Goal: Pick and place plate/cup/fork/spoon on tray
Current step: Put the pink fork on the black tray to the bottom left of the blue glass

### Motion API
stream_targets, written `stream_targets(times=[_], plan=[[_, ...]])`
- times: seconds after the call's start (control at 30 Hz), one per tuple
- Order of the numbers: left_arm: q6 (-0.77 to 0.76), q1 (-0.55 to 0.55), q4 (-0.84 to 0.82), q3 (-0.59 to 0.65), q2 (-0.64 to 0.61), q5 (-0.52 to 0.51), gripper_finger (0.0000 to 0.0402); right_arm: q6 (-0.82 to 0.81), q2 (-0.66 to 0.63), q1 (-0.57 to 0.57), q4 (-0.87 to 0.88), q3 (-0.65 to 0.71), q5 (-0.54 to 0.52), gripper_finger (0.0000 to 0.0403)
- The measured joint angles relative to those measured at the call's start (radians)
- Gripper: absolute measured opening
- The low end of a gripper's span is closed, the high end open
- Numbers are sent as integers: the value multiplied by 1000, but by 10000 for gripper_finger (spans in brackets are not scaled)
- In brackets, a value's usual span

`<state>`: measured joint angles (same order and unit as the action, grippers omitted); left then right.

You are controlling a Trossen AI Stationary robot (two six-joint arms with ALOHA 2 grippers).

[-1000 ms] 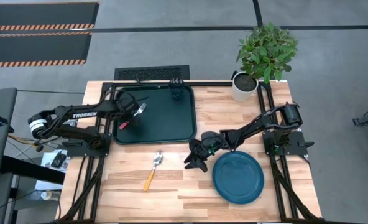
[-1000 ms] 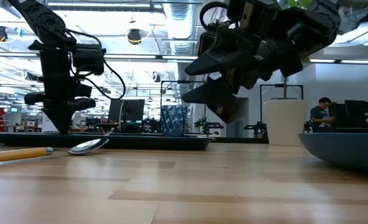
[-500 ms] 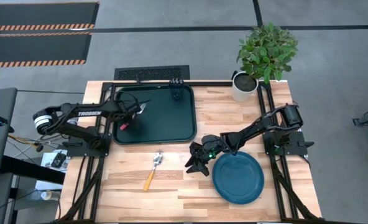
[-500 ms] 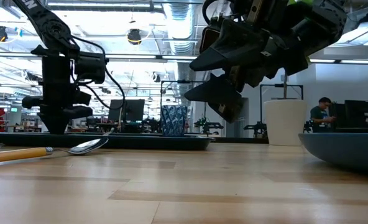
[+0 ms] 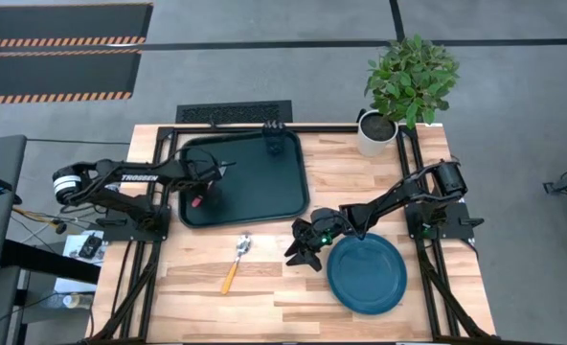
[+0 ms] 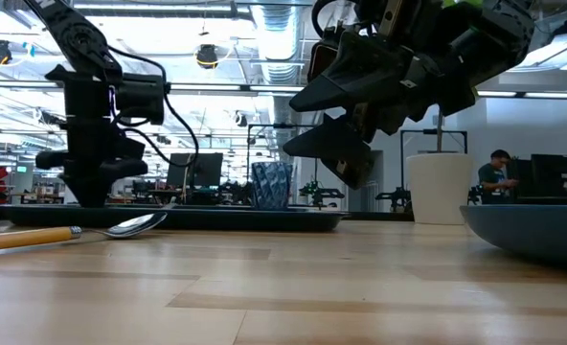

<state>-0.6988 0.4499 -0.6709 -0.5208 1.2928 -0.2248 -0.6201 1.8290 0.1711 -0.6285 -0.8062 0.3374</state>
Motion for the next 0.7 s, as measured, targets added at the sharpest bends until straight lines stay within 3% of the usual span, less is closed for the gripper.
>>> stream_targets(times=[0.3,0.47,0.57,0.7], plan=[[7,-34,1,-55,3,96,0,0,0,-1,0,0,-20,212],[31,-37,-131,-113,3,3,0,0,0,-10,3,-13,-185,212],[28,-37,-167,-121,-5,-41,0,27,0,-35,100,-72,-280,206],[58,-31,-148,-93,-6,-30,0,144,1,-68,340,-220,-297,186]])
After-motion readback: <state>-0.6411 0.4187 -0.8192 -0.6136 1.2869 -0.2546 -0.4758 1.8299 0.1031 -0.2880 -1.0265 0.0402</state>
